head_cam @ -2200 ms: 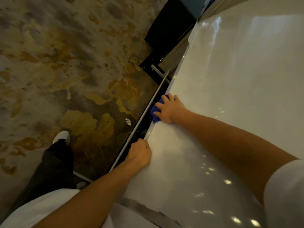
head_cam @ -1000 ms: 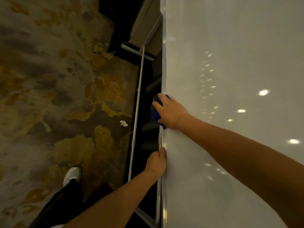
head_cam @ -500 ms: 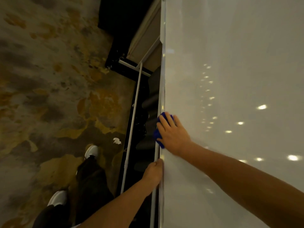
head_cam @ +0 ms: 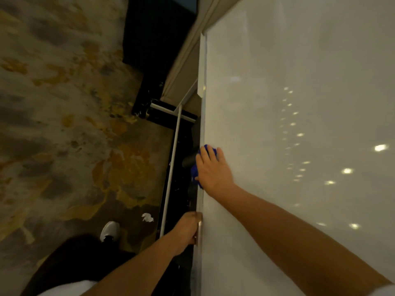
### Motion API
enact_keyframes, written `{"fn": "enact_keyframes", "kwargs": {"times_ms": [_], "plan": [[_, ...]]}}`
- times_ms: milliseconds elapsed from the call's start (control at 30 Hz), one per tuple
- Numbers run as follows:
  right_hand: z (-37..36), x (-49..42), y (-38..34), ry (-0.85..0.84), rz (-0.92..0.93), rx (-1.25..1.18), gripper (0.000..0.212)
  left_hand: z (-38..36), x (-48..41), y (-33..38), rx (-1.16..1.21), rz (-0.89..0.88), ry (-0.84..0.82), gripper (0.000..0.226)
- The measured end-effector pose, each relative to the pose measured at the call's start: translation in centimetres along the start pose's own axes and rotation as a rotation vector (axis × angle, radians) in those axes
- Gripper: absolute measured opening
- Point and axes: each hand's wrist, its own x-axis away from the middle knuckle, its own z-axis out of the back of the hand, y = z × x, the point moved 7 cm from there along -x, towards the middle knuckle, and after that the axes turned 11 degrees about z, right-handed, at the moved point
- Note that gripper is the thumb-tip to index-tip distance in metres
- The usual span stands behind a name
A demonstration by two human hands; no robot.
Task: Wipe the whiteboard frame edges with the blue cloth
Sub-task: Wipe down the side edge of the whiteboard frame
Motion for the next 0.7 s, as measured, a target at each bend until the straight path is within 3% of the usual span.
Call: {"fn": "enact_keyframes", "kwargs": {"times_ms": [133,267,367,500,700], "plan": [[2.0,-4.5,4.2,0.026,-0.091,-0.021,0.069,0.8,-1.2,3.1,0.046,0.02,-0.016,0.028],[-1.3,-2.1,-1.1,-0.049,0.108,-0.035,0.073,0.9,-1.5,6.4,0.044,0.071,-0.008,0.027],[-0.8,-4.9,1.6,-0.053,0.219,0.004,0.064,0.7,-1.4,8.1,0.035,0.107,-0.05,0.028],[2.7,-11.8,9.7,-0.004,0.036,0.026,0.059,1.6,-1.8,11.4,0.06,0.121,-0.098,0.027],[2.8,-12.5,9.9,-0.262,0.627,-0.094,0.059,3.5,-3.5,18.4,0.261,0.223,-0.087,0.021]]}}
